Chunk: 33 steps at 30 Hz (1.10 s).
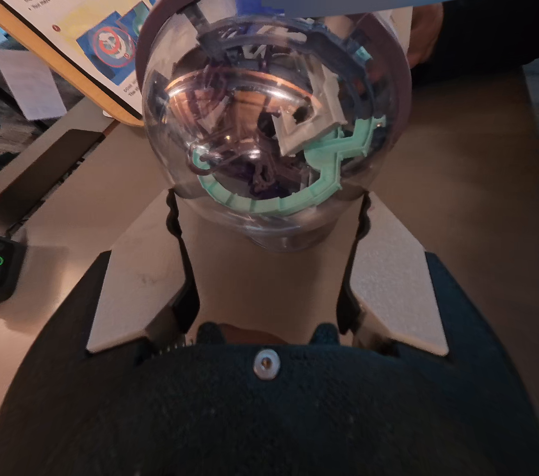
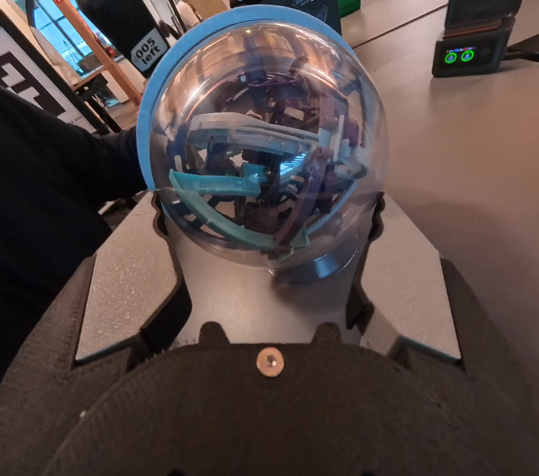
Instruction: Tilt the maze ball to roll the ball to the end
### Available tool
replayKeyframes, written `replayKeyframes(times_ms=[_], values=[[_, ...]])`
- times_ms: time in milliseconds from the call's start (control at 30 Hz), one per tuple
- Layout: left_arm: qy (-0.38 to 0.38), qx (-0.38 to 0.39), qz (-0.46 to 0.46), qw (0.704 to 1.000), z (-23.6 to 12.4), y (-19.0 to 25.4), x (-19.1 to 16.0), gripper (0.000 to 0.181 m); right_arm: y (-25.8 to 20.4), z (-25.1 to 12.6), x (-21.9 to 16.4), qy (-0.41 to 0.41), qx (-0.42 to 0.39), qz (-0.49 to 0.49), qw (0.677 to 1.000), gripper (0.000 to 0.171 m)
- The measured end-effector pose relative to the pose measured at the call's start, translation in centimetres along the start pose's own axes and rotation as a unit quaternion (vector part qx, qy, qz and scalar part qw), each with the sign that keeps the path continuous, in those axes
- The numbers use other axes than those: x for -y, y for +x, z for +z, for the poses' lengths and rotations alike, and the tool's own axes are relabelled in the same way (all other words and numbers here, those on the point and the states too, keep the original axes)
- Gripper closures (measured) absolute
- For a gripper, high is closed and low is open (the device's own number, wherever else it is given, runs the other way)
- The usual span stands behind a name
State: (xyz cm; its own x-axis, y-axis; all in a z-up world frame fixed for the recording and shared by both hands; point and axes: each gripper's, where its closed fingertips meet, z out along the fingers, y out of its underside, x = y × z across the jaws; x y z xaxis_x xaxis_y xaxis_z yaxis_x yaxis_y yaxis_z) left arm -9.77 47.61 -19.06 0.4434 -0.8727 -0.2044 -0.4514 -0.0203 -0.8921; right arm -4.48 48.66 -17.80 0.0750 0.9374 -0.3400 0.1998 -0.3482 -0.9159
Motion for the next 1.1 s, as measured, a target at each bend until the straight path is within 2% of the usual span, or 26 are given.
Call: replayKeyframes(times_ms=[167,367,533,733,1100], values=[[0.022,0.023,0.022,0.999,0.0,-0.2,0.3,0.06,-0.2,-0.1,0.8,0.003,-0.018,-0.045,0.999,0.034],[0.018,0.028,0.042,0.999,0.2,-0.2,-0.2,0.059,0.0,0.1,0.1,0.0,-0.019,-0.052,0.998,0.033],[0.038,0.042,0.051,0.997,0.1,-0.5,0.4,0.059,-0.1,0.0,0.9,0.013,-0.026,-0.075,0.997,0.033],[0.001,0.05,0.055,0.997,1.1,-0.7,-1.4,0.06,0.7,0.3,-0.1,-0.023,-0.054,-0.107,0.993,0.033],[-0.014,0.014,0.025,0.999,0.6,0.5,-2.0,0.067,0.1,0.0,-0.1,-0.066,-0.054,-0.141,0.986,0.033]])
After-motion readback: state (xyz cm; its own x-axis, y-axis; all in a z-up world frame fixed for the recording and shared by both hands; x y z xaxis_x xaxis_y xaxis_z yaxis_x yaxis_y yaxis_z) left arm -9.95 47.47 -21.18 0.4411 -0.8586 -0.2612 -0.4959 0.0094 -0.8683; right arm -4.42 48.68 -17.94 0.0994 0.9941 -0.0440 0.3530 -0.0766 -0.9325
